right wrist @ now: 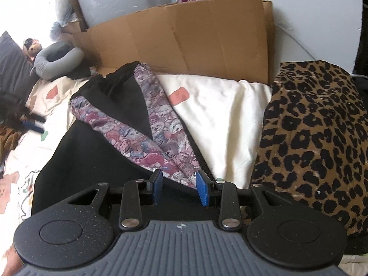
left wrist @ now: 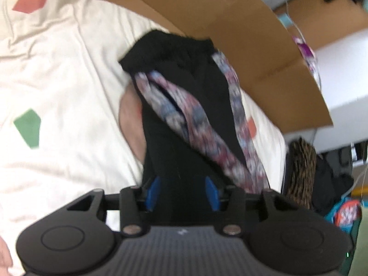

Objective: Fold clothes

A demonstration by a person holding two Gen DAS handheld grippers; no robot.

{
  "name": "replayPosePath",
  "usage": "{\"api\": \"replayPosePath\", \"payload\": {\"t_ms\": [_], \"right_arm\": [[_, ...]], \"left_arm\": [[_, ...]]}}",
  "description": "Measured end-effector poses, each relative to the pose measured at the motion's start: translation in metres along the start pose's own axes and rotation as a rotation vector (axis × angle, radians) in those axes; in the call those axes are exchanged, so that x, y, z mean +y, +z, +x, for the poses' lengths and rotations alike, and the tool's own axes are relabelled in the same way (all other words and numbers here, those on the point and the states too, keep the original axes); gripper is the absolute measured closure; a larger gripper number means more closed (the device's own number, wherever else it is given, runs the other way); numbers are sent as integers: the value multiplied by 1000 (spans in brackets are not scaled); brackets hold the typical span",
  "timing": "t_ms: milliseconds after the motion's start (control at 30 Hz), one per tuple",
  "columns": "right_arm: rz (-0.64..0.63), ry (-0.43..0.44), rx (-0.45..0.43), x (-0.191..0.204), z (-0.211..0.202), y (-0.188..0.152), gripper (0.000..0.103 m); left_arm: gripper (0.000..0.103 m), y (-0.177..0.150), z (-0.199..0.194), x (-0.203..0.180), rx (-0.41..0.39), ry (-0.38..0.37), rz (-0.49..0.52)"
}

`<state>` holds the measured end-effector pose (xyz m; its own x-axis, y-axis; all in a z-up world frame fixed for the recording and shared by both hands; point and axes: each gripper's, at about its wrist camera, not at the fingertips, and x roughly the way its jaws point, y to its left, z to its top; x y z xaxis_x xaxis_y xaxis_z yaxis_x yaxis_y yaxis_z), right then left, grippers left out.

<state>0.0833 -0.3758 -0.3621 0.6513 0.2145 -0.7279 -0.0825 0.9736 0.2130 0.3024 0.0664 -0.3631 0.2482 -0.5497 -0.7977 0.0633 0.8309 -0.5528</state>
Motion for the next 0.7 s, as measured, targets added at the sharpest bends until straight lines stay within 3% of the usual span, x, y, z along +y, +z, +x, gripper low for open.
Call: {"api": "replayPosePath", "payload": {"t_ms": [233, 500, 700], "right_arm": [[-10, 22, 30, 3, 5, 0, 64], [-46, -3, 36, 11, 10, -4, 64], [-72, -16, 49, 15, 16, -10, 64]], "left_arm": [[51, 14, 10, 24, -89, -35, -84], [51, 28, 30, 52, -223, -106, -169], [53, 29, 52, 73, -276, -151, -237]]}}
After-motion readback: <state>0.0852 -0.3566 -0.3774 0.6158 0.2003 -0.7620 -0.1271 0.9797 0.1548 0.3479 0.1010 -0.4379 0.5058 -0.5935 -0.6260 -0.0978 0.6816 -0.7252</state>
